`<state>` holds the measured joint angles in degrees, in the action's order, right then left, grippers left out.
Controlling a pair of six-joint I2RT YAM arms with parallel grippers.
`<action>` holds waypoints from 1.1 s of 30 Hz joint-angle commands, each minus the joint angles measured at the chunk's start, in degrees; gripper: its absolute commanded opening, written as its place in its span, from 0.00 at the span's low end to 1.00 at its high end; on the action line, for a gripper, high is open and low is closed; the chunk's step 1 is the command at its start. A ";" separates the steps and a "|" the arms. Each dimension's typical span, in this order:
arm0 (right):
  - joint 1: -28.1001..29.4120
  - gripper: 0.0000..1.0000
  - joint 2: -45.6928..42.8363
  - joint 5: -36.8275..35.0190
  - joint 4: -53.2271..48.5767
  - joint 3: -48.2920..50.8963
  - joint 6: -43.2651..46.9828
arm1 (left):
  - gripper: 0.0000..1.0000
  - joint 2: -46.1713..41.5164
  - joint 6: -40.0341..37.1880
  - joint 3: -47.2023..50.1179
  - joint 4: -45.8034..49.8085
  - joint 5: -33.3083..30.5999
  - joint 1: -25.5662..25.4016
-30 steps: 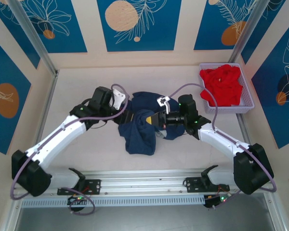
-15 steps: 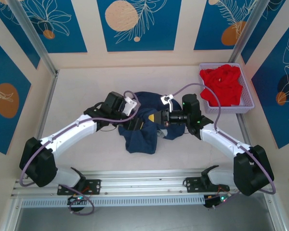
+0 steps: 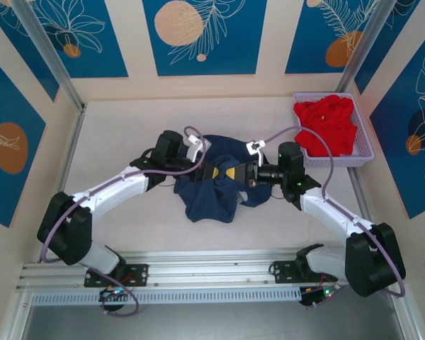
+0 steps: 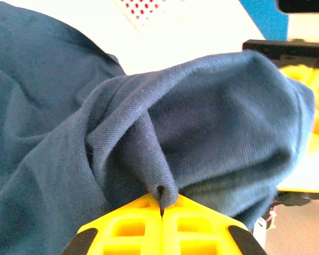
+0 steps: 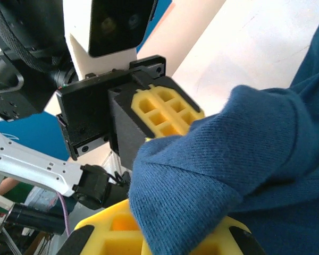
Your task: Fold the inside-out t-shirt
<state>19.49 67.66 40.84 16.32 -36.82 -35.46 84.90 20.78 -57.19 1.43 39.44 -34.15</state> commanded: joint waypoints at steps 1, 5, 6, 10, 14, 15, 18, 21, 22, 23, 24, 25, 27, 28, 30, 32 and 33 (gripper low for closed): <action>-1.15 0.00 -1.08 0.86 -0.17 -0.47 -2.06 | 0.00 -4.20 2.36 3.73 -10.02 10.83 1.50; -1.56 0.06 -0.86 -1.91 -6.01 -2.41 -1.25 | 0.00 -8.33 1.18 5.92 -12.11 15.14 1.55; -1.60 0.09 -0.87 -2.46 -7.24 -2.92 -0.89 | 0.00 -9.22 0.56 6.11 -11.82 15.52 1.55; -1.61 0.20 -1.02 -2.43 -9.31 -3.51 0.23 | 0.00 -10.97 -1.75 6.07 -9.78 16.00 1.60; -1.64 0.32 -2.10 -3.49 -14.58 -4.85 3.47 | 0.00 -10.84 -2.96 5.06 -7.75 15.61 1.72; -1.64 0.34 -2.82 -4.39 -17.01 -5.46 5.03 | 0.00 -10.70 -3.12 4.77 -7.14 15.34 1.74; -1.64 0.41 -5.40 -8.02 -25.50 -7.56 10.26 | 0.00 -10.46 -3.24 4.24 -6.15 14.45 1.81; -1.73 0.44 -8.41 -11.62 -32.91 -9.28 14.72 | 0.00 -10.42 -3.26 3.88 -5.24 13.68 1.81; -1.73 0.44 -9.22 -12.13 -34.40 -9.69 15.54 | 0.00 -10.41 -3.23 3.77 -5.01 13.44 1.85; -1.74 0.44 -10.00 -12.40 -35.78 -9.97 16.20 | 0.00 -10.42 -3.28 3.75 -4.80 13.23 1.81; -1.44 0.44 -10.62 -12.67 -36.83 -10.20 16.62 | 0.00 -10.45 -3.24 3.73 -4.71 13.04 1.81; -1.13 0.44 -11.15 -12.80 -37.49 -10.40 16.83 | 0.00 -10.42 -3.22 3.75 -4.65 12.94 1.81; 0.10 0.45 -12.20 -14.02 -38.68 -10.59 17.38 | 0.00 -10.43 -3.15 3.66 -4.34 12.77 1.81; 0.69 0.45 -12.56 -14.84 -39.12 -10.62 17.69 | 0.00 -10.41 -3.14 3.66 -4.26 12.77 1.85; 1.76 0.50 -13.39 -18.70 -40.49 -10.98 18.07 | 0.00 -10.55 -3.19 3.66 -4.18 12.49 1.81; 2.28 0.53 -14.20 -21.87 -41.64 -11.60 17.88 | 0.00 -10.46 -3.14 3.66 -4.08 12.50 1.81; 2.71 0.53 -14.53 -22.20 -41.75 -12.00 17.80 | 0.00 -10.45 -3.19 3.58 -4.00 12.42 1.81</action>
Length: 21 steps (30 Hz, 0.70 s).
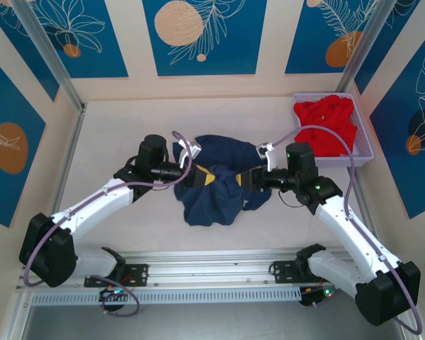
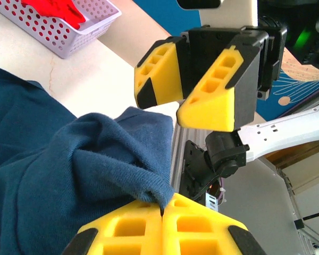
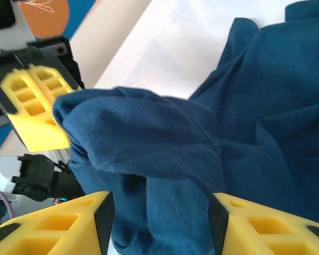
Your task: Fold the inside-out t-shirt
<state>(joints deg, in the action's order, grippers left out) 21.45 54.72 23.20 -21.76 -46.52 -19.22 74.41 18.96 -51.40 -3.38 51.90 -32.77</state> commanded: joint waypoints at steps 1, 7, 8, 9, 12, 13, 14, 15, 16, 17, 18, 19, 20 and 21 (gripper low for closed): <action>1.40 0.52 -1.80 -4.33 -3.44 -2.46 1.31 | 0.00 0.13 -1.38 -2.22 0.96 -0.12 0.43; 9.15 0.38 0.08 -2.92 2.32 -1.64 -2.15 | 0.00 0.47 -1.29 -2.22 0.82 -0.51 0.43; 10.34 0.36 0.55 -2.99 3.50 -1.30 -2.75 | 0.00 0.55 -1.28 -2.22 0.81 -0.56 0.43; 11.23 0.36 1.04 -3.44 4.79 -0.97 -3.62 | 0.00 0.57 -1.18 -2.22 0.85 -0.44 0.43; 12.01 0.40 2.20 -4.92 8.43 -0.33 -5.99 | 0.00 0.39 -1.56 -2.30 1.26 -0.30 0.43; 12.03 0.41 2.52 -5.68 9.20 -0.30 -6.54 | 0.00 0.30 -1.60 -2.22 1.34 -0.31 0.43; 11.91 0.43 2.96 -6.26 9.98 -0.41 -6.96 | 0.00 0.30 -1.64 -2.22 1.38 -0.31 0.44; 11.95 0.45 3.47 -6.83 10.40 -0.58 -7.05 | 0.00 0.32 -1.69 -2.22 1.43 -0.31 0.43; 11.94 0.45 3.95 -7.44 10.66 -0.79 -7.19 | 0.00 0.30 -1.79 -2.22 1.58 -0.31 0.47; 11.95 0.46 4.52 -7.85 10.98 -1.03 -7.23 | 0.00 0.30 -1.82 -2.22 1.68 -0.39 0.45; 11.90 0.46 5.12 -8.00 11.27 -1.20 -7.14 | 0.00 0.30 -1.81 -2.22 1.66 -0.31 0.43; 11.95 0.46 5.66 -8.20 11.38 -1.34 -7.21 | 0.00 0.22 -1.81 -2.22 1.71 -0.22 0.43; 11.92 0.46 6.35 -8.45 11.47 -1.68 -7.21 | 0.00 0.21 -1.82 -2.24 1.68 -0.23 0.43; 11.95 0.46 6.98 -8.47 11.79 -1.81 -7.19 | 0.00 0.04 -1.79 -2.22 1.66 -0.22 0.45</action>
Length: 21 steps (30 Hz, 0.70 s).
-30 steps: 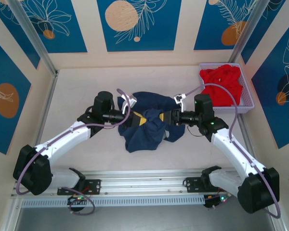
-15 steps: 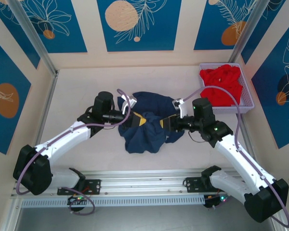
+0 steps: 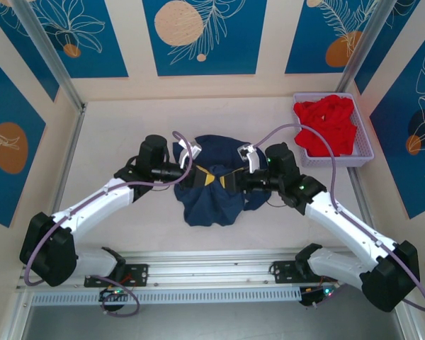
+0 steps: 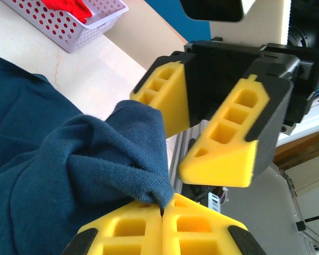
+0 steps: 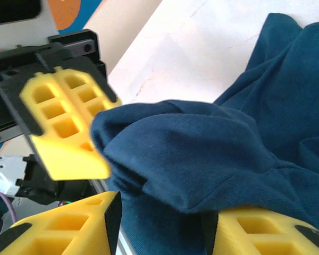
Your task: Fold the inside-out t-shirt
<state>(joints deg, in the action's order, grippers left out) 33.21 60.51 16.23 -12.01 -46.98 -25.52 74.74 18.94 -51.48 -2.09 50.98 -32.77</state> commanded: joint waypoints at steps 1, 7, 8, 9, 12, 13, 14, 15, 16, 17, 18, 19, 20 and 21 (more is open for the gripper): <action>0.18 0.45 1.55 -1.56 2.44 -1.32 -0.94 | 0.00 -0.38 -1.79 -2.05 0.44 0.70 0.43; -0.27 0.22 2.79 -1.01 5.33 -1.87 -2.31 | 0.00 -0.91 -3.10 -1.79 1.79 -0.27 0.51; -0.92 0.16 2.64 0.33 5.33 -1.99 -2.48 | 0.00 -0.99 -3.27 -1.73 2.20 -1.18 0.60; -1.90 0.12 2.30 2.17 5.02 -2.25 -2.72 | 0.00 -1.07 -3.14 -1.54 2.36 -2.06 0.92; -5.55 0.01 1.05 9.75 3.71 -2.91 -3.43 | 0.00 -1.35 -1.85 -0.40 1.59 -4.56 2.53; -6.76 0.00 0.81 12.21 3.18 -3.18 -3.63 | 0.00 -1.49 -1.42 0.13 1.24 -4.97 3.12; -8.08 0.00 0.49 14.95 2.61 -3.42 -3.90 | 0.00 -1.68 -1.00 0.68 0.75 -5.39 3.77; -9.42 0.00 0.41 17.71 2.12 -3.69 -4.32 | 0.00 -1.85 -0.57 1.07 0.27 -5.54 4.34; -10.50 0.00 0.40 19.99 1.83 -3.83 -4.77 | 0.00 -1.96 -0.42 1.27 -0.05 -5.54 4.68; -11.56 0.00 0.46 22.42 1.96 -3.93 -5.42 | 0.00 -2.04 -0.39 1.32 0.00 -5.62 4.88; -12.53 0.00 0.51 24.65 2.27 -3.91 -6.11 | 0.00 -2.02 -0.64 1.22 0.47 -6.04 5.00; -13.21 0.00 0.57 26.65 2.70 -3.91 -6.69 | 0.00 -1.97 -1.11 1.04 1.18 -6.67 4.98; -13.74 0.00 0.73 28.24 3.31 -3.92 -7.39 | 0.00 -1.83 -1.53 0.83 1.91 -7.60 5.04; -14.04 0.00 0.83 29.36 4.09 -3.85 -8.17 | 0.00 -1.56 -2.07 0.52 3.09 -9.03 5.09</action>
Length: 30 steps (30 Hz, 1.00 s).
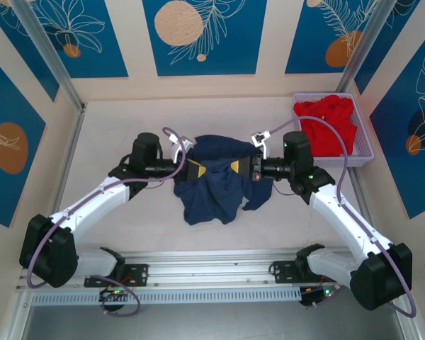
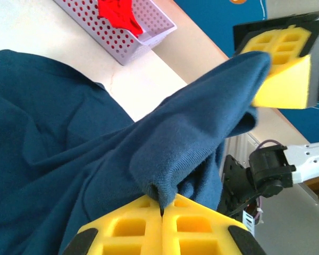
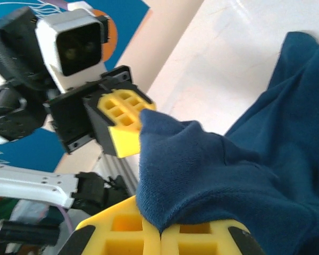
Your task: Fold the inside-out t-shirt
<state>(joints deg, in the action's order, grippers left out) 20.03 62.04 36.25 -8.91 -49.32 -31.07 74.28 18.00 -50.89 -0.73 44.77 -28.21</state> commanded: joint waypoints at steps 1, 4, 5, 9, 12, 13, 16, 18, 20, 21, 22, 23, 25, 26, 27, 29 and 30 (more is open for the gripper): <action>-1.03 0.00 -0.61 10.31 1.60 -1.51 -3.10 | 0.00 -0.79 -1.42 -0.47 2.97 -4.30 0.52; -1.07 0.00 0.44 12.83 1.20 -2.23 -3.07 | 0.00 0.36 -1.49 -1.77 5.73 -8.44 0.52; -1.09 0.00 1.02 13.31 0.03 -2.74 -2.29 | 0.00 0.68 -1.38 -2.01 5.89 -9.10 0.52; -1.14 0.00 2.51 15.32 -5.84 -5.83 1.46 | 0.00 1.81 -1.51 -3.51 8.79 -15.36 0.48; -1.22 0.00 2.40 16.16 -3.80 -6.58 -0.21 | 0.00 3.19 -2.18 -4.68 11.20 -18.00 0.52; -1.31 0.00 2.38 16.62 -1.88 -6.38 -1.60 | 0.00 3.61 -2.24 -4.88 11.66 -18.49 0.52; -1.62 0.00 2.30 17.01 3.47 -6.05 -5.56 | 0.00 5.24 -3.82 -5.68 14.19 -20.19 0.32; -2.13 0.00 1.80 16.86 6.87 -6.04 -8.03 | 0.00 6.02 -5.13 -5.65 15.12 -20.09 0.08; -2.62 0.01 1.24 16.29 10.00 -5.69 -10.20 | 0.00 6.18 -6.22 -4.99 14.44 -17.63 -0.27; -2.80 0.02 1.00 15.59 10.91 -5.51 -10.77 | 0.00 6.02 -6.85 -4.47 13.31 -14.72 -0.44; -2.79 0.02 0.85 14.72 11.24 -5.29 -10.98 | 0.00 5.55 -6.95 -3.73 11.80 -12.44 -0.66; -2.81 0.02 0.80 13.44 10.92 -4.96 -10.96 | 0.00 4.83 -6.82 -2.73 9.67 -10.33 -0.79; -2.80 0.02 0.89 12.38 10.69 -4.13 -10.47 | 0.00 3.33 -6.45 -0.90 6.03 -7.76 -0.97; -2.68 0.02 0.93 11.86 10.15 -3.78 -9.83 | 0.00 2.79 -6.25 -0.32 4.72 -6.74 -0.97; -2.48 0.00 1.13 11.56 9.10 -3.68 -8.73 | 0.00 2.35 -6.14 -0.09 4.03 -6.10 -0.97; -2.15 0.00 1.39 12.09 7.49 -3.50 -5.87 | 0.16 1.69 -6.11 -0.10 3.74 -6.30 -0.97; -2.15 0.00 1.58 12.18 6.15 -3.59 -4.43 | 0.25 1.21 -6.16 -0.21 3.96 -7.10 -0.97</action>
<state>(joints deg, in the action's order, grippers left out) 17.65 64.93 48.16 -1.98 -53.45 -39.16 77.45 12.82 -51.66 5.15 36.05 -29.06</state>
